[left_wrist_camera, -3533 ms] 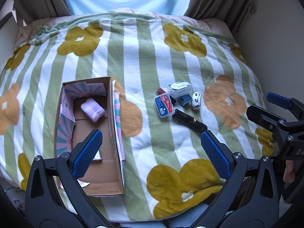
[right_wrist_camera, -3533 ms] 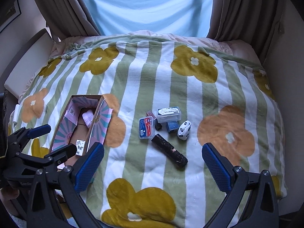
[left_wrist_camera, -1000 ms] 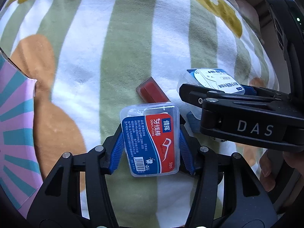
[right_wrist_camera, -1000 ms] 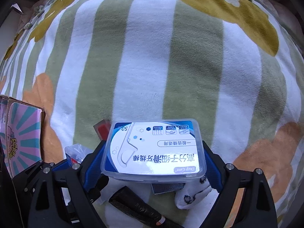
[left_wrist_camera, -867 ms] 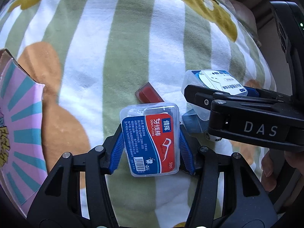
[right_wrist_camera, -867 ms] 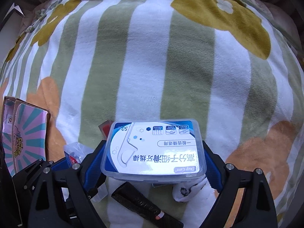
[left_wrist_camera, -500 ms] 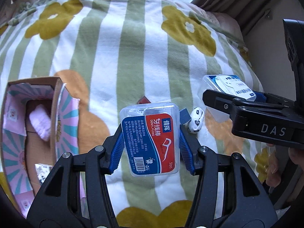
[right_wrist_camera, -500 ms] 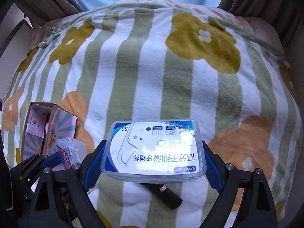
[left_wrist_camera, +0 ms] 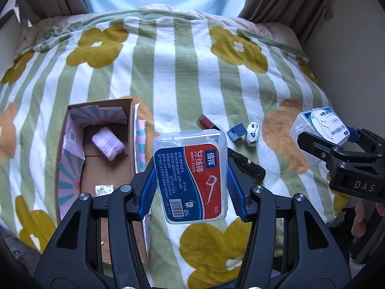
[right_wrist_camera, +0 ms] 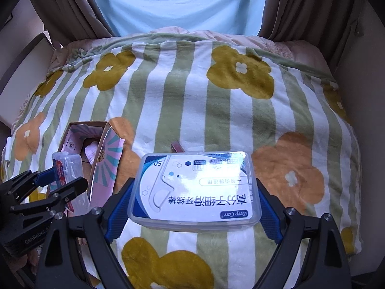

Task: Organize objects
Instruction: 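Carry both floss boxes into the cardboard box and open both grippers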

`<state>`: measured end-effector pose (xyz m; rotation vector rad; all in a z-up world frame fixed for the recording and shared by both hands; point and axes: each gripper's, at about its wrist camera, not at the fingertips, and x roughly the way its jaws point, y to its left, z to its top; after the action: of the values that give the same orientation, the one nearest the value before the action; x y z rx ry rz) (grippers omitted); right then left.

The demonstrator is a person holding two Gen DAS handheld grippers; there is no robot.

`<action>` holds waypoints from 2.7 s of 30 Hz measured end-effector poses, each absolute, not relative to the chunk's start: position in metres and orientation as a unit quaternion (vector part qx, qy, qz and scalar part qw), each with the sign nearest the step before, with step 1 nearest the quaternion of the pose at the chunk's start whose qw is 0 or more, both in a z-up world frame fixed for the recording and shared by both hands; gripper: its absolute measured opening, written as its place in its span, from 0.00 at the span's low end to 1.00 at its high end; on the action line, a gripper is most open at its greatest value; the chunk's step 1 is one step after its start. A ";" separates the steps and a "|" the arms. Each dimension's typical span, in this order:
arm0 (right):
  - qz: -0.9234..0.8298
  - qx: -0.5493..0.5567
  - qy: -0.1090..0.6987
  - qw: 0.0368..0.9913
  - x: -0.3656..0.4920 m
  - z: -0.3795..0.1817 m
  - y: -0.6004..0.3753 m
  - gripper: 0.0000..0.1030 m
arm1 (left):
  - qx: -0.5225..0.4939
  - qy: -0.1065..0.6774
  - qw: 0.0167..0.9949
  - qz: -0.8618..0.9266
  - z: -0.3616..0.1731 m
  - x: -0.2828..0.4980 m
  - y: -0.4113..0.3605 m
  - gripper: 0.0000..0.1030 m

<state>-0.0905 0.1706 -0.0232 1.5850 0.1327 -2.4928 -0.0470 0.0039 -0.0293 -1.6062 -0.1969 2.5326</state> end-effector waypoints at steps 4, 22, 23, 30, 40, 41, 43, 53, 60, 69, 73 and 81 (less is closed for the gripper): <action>-0.840 0.535 0.035 0.082 -0.067 -0.028 0.171 0.86 | -0.541 -0.066 0.071 0.835 -0.034 -0.033 -0.001 0.48; -0.847 0.521 0.038 0.092 -0.056 -0.013 0.141 0.86 | -0.522 -0.087 0.037 0.848 -0.018 -0.020 -0.047 0.49; -0.848 0.520 0.040 0.097 -0.058 -0.012 0.136 0.86 | -0.520 -0.090 0.032 0.849 -0.017 -0.019 -0.052 0.49; -0.845 0.510 0.070 0.148 -0.077 -0.004 0.093 0.86 | -0.510 -0.120 -0.027 0.851 -0.012 -0.010 -0.099 0.49; -0.815 0.502 0.141 0.254 -0.105 -0.015 0.003 0.86 | -0.520 -0.179 -0.119 0.826 -0.038 0.013 -0.156 0.49; -0.810 0.502 0.150 0.264 -0.109 -0.019 -0.005 0.86 | -0.524 -0.185 -0.126 0.822 -0.043 0.015 -0.159 0.49; -0.800 0.501 0.173 0.283 -0.114 -0.027 -0.026 0.86 | -0.531 -0.197 -0.138 0.813 -0.055 0.020 -0.163 0.49; -0.741 0.516 0.235 0.360 -0.131 -0.084 -0.106 0.86 | -0.567 -0.242 -0.164 0.770 -0.120 0.027 -0.164 0.49; -0.695 0.534 0.263 0.404 -0.145 -0.143 -0.150 0.86 | -0.585 -0.251 -0.163 0.753 -0.165 0.011 -0.160 0.49; -0.629 0.558 0.309 0.444 -0.144 -0.206 -0.175 0.86 | -0.601 -0.234 -0.164 0.746 -0.193 0.004 -0.152 0.49; -0.620 0.559 0.316 0.451 -0.144 -0.210 -0.177 0.86 | -0.606 -0.227 -0.165 0.744 -0.197 0.005 -0.147 0.49; -0.605 0.557 0.336 0.460 -0.135 -0.216 -0.181 0.89 | -0.609 -0.227 -0.155 0.744 -0.197 0.010 -0.133 0.98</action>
<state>-0.1347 -0.1812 -0.2161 1.3716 0.8272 -1.4882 0.0099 -0.1331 -0.1974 -2.1300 -0.7950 2.5984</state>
